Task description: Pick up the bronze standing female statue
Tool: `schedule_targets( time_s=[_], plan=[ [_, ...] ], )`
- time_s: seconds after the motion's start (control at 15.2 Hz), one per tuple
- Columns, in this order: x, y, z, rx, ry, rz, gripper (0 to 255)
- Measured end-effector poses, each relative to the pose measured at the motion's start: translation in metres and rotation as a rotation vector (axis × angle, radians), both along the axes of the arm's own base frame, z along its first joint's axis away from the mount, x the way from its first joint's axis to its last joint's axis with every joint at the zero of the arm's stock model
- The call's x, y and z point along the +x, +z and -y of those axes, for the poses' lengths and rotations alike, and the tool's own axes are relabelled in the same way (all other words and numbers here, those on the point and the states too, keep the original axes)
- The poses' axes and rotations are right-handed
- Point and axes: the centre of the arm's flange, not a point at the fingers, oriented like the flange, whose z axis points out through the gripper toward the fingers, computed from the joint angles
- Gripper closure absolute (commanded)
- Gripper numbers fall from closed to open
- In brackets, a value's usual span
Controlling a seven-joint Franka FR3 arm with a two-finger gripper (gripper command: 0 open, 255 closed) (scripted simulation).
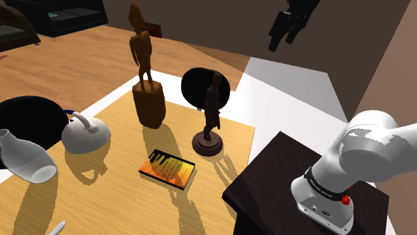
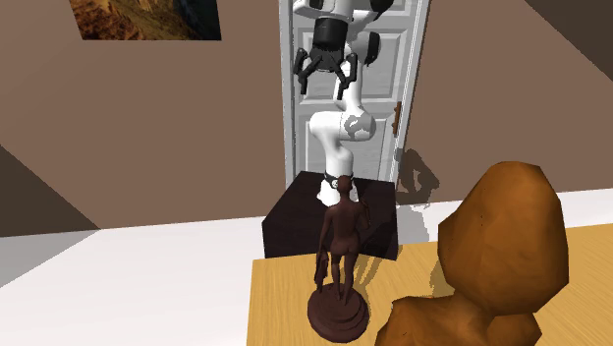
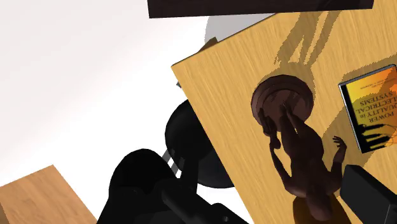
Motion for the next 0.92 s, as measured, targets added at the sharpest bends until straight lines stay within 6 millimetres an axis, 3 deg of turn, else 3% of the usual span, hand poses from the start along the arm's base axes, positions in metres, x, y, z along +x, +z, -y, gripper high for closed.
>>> schedule_targets(
  time_s=[0.2, 0.92],
  plan=[
    [0.006, -0.011, -0.009, 0.011, -0.033, 0.006, 0],
    [0.060, -0.114, -0.076, 0.114, -0.345, 0.070, 0]
  ],
)
